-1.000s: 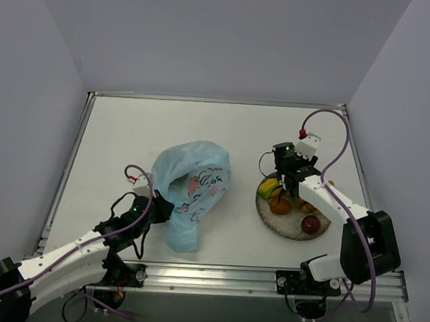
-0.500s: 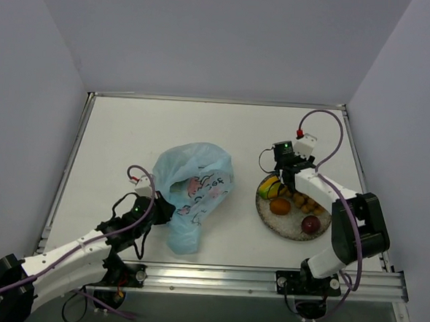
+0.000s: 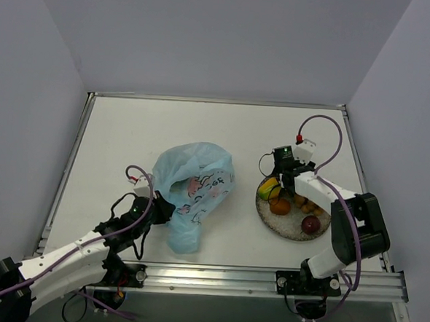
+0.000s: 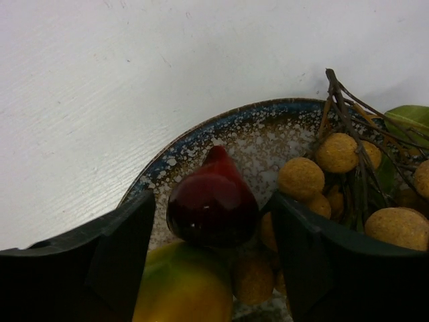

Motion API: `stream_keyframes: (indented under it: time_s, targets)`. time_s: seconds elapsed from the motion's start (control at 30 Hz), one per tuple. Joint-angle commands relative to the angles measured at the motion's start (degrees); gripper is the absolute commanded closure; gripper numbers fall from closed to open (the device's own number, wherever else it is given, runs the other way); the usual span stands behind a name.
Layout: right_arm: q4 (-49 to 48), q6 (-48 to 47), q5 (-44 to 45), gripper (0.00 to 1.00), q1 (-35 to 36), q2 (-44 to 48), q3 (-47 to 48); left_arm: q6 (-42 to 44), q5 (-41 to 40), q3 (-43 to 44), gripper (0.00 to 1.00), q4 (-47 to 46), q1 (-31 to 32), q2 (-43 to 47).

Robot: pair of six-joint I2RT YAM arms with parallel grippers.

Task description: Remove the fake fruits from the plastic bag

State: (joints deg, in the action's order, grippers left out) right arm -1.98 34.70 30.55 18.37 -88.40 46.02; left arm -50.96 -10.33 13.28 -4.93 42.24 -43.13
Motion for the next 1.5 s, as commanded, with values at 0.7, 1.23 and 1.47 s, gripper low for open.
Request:
stream_keyframes:
  time_s: [0.7,1.23,1.47]
  targets:
    - [-19.1,3.4,-5.2,0.92,44.4,15.1,-1.0,0.6,-7.1,6.2,0.98,16.0,-0.1,7.9]
    - [-25.7,-2.2,-5.6,0.61,52.6,-8.4,13.1,0.2,-6.4,6.8,0.98,13.8,-0.1,4.9]
    - [-24.7,-2.9,-7.0,0.60,49.1,-14.5,15.6,0.5,-6.0,7.5,0.98,13.6,-0.1,4.9]
